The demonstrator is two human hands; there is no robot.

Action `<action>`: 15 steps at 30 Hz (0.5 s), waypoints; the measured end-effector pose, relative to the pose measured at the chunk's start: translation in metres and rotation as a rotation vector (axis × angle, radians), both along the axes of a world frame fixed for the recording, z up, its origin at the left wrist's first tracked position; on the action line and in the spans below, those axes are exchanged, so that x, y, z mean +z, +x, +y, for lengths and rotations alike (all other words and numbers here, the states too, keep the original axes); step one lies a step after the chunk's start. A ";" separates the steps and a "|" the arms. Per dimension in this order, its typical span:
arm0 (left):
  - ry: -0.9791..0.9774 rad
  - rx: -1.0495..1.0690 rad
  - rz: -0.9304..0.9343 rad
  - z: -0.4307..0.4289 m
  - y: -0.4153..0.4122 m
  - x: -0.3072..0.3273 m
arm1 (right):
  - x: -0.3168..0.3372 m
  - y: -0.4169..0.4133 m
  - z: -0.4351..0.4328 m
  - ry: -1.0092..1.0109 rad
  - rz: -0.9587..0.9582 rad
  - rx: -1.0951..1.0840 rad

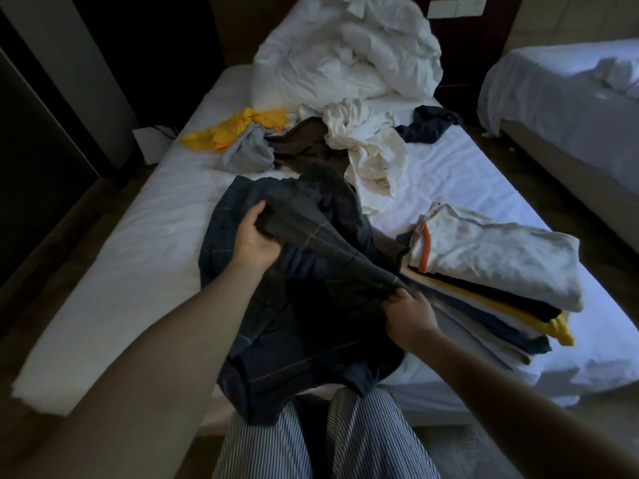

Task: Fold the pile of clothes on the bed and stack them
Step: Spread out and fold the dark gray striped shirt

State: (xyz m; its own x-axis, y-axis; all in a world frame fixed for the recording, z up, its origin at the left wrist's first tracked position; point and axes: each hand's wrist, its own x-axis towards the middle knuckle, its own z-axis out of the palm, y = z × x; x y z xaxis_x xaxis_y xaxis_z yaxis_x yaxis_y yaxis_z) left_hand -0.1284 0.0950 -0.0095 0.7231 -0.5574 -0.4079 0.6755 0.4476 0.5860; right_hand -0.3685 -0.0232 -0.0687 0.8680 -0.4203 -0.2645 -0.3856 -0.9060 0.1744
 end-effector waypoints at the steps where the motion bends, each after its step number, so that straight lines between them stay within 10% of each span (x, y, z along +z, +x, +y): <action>1: 0.043 0.032 0.032 0.012 0.003 -0.010 | -0.002 0.001 0.002 0.009 0.007 -0.012; 10: 0.452 0.042 0.259 0.085 0.003 -0.074 | -0.019 0.008 0.021 0.143 -0.529 -0.051; 15: 0.266 0.051 0.233 0.082 0.012 -0.074 | -0.024 0.012 0.025 0.253 -0.234 -0.242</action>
